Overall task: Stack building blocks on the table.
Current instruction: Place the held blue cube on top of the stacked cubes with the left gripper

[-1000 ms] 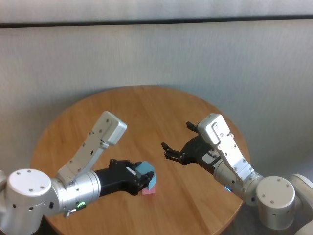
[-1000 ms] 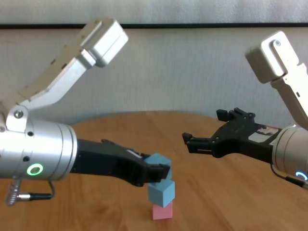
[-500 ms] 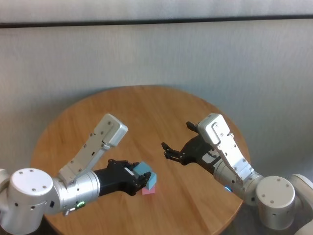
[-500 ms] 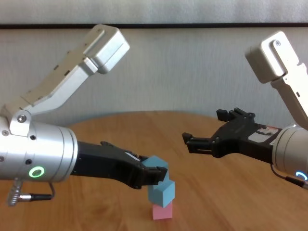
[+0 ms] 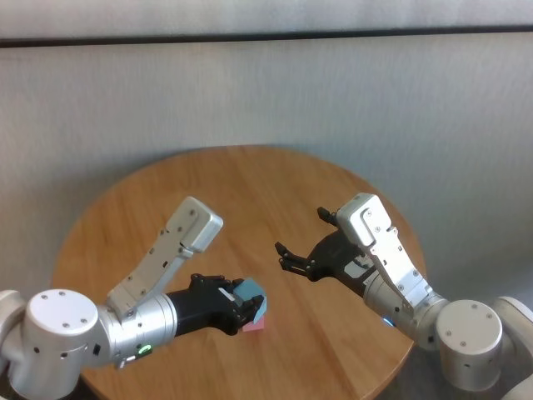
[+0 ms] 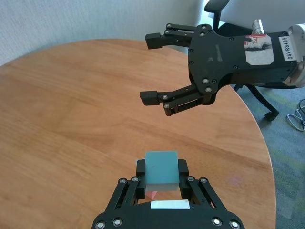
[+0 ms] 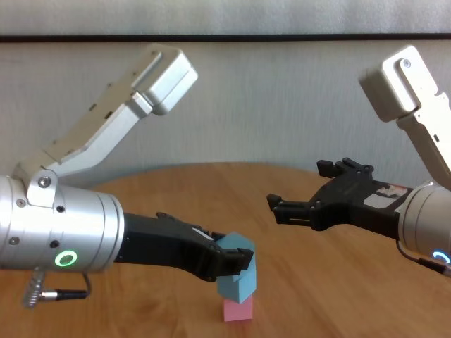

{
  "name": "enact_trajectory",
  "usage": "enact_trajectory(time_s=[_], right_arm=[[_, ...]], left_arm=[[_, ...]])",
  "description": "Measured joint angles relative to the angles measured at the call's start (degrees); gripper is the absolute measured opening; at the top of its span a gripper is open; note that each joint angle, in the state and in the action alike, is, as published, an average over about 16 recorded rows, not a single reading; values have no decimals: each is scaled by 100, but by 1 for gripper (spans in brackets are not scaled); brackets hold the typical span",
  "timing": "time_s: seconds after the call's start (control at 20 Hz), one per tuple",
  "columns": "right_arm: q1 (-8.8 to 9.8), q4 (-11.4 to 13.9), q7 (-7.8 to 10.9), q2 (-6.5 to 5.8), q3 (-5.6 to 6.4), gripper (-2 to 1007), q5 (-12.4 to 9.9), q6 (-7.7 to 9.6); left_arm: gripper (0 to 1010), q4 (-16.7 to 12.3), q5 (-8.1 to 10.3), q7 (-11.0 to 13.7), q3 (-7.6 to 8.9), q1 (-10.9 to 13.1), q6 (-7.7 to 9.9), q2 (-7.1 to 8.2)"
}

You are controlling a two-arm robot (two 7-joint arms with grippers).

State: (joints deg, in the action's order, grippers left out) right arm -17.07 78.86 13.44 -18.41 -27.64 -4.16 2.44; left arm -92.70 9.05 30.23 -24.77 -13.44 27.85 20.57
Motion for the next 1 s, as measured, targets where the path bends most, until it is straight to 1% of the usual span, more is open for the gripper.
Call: enact_trajectory(time_s=[1.0], right_arm=[[0,0,0,0,0,1005,0,0]], left_arm=[[395,312,105,-106,-300,-277,-222,104]])
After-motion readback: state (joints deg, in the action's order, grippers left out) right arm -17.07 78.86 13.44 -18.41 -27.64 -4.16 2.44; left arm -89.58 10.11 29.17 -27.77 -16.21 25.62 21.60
